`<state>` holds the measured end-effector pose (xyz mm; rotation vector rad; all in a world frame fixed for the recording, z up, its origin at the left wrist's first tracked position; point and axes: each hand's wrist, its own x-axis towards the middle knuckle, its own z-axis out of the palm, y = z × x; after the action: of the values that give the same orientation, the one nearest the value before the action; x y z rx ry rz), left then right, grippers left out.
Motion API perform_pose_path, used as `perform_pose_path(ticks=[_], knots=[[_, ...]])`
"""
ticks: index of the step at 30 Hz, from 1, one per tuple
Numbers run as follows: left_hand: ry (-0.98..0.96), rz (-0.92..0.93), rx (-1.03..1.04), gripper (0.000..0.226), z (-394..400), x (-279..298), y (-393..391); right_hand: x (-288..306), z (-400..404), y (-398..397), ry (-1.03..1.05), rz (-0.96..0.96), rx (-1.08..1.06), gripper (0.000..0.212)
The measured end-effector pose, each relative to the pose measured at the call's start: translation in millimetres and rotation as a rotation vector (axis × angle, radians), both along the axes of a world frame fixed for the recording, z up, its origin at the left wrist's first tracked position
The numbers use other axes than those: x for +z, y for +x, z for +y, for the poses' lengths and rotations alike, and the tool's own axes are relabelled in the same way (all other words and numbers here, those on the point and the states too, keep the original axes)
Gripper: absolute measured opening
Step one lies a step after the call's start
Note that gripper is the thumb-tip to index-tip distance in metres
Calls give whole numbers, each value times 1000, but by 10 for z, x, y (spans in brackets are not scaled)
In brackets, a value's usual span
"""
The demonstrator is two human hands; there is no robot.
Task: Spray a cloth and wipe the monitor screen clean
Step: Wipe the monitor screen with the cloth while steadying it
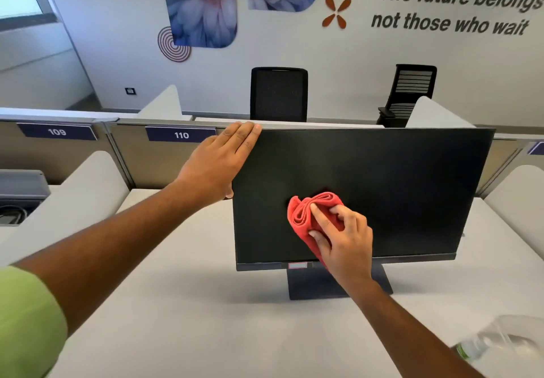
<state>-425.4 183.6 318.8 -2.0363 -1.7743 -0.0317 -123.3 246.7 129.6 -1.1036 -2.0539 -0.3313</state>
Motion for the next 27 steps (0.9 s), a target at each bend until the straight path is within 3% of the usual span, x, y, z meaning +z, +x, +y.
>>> perform_pose_path(ticks=[8,10,13,15,19,23,25,27], knots=[[128,134,-60,137,27,2,-60,236,120,-116,-40,223,-217,50],[130,132,-62,135,26,-5,-64,37,-34,-208,0,146,-157,52],[108,101,-68,136,-4,-32,-94,-265,-177,-47,109,-139,62,63],[89,79,-77,139,-13,-30,-101,-208,-99,111,160,-227,156,66],[67,70,-87,140,41,27,-59,415,343,221,110,124,32,51],[70,71,-97,142,60,42,-46,1178,727,9,43,474,-229,52],[71,59,-99,143,58,30,-62,1255,651,-328,82,453,-236,53],[81,42,-99,143,58,10,-84,1121,454,-675,146,311,-133,56]])
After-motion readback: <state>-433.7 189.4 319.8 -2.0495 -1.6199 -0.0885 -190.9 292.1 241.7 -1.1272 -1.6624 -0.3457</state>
